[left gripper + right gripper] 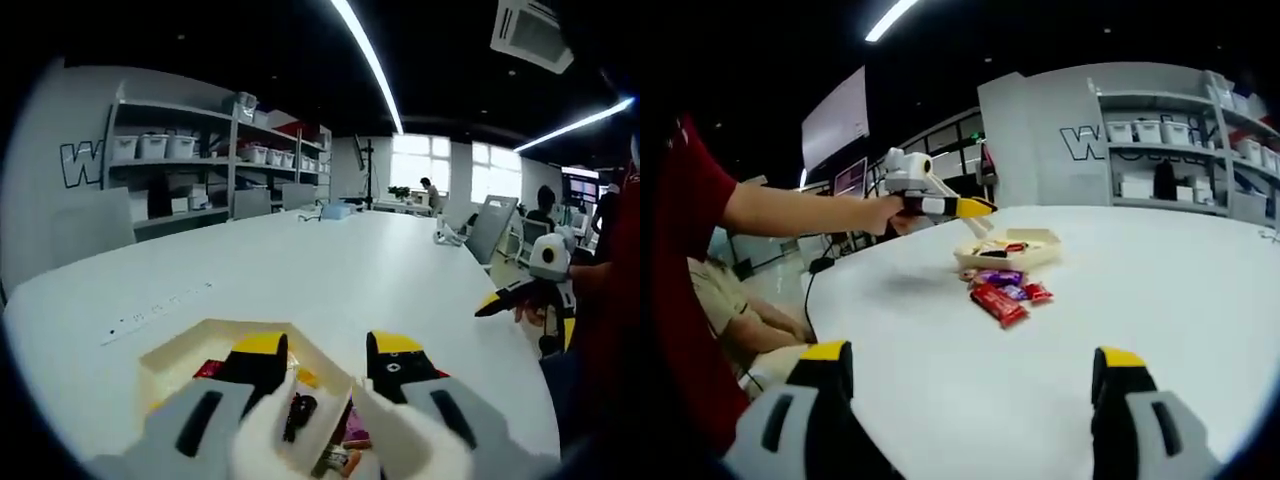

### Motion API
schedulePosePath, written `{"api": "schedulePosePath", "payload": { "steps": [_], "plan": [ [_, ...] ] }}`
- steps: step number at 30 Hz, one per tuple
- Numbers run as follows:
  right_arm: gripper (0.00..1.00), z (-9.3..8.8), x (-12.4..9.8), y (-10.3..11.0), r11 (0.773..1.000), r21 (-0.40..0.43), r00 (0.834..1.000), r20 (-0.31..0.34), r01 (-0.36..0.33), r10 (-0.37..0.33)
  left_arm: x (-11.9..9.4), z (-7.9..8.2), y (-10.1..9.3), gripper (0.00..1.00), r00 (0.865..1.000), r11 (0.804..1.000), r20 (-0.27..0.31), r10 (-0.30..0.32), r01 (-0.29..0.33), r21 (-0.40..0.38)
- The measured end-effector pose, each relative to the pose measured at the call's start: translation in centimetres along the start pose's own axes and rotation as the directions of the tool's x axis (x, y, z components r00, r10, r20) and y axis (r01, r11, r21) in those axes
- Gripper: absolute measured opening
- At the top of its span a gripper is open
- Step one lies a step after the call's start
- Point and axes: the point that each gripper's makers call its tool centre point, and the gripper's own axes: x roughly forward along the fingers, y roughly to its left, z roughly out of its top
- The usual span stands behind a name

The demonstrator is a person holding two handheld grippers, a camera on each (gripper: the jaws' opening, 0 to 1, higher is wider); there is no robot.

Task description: Place the target food into the container with the food tongs after gripping and lifting it, then release it inside without dropping or visibly crushing the food.

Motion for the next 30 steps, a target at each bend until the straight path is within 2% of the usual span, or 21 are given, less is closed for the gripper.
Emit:
{"api": "schedulePosePath", "payload": {
  "steps": [7,11,23,30],
  "plan": [
    [0.99,0.1,-0.3,0.3,1.000,-0.005,1.000,0.002,-0.003,0.003,0.2,-0.8,-2.0,0.30,1.000,1.000,-0.011,-0.029,0.029,-0.010],
    [0.99,0.3,-0.2,0.4,1.000,-0.012,1.000,0.000,-0.005,0.005,0.2,-1.2,-3.8,0.30,0.997,0.997,-0.030,-0.074,0.075,0.014],
    [0.99,0.2,-0.4,0.8,1.000,-0.021,1.000,-0.003,-0.004,0.004,1.1,-2.9,-5.9,0.30,0.988,0.990,-0.065,-0.137,0.137,0.006],
    [0.99,0.2,-0.5,0.8,1.000,-0.019,1.000,0.000,-0.003,0.003,1.8,-3.1,-7.0,0.30,0.983,0.985,-0.071,-0.169,0.172,0.029]
  ]
}}
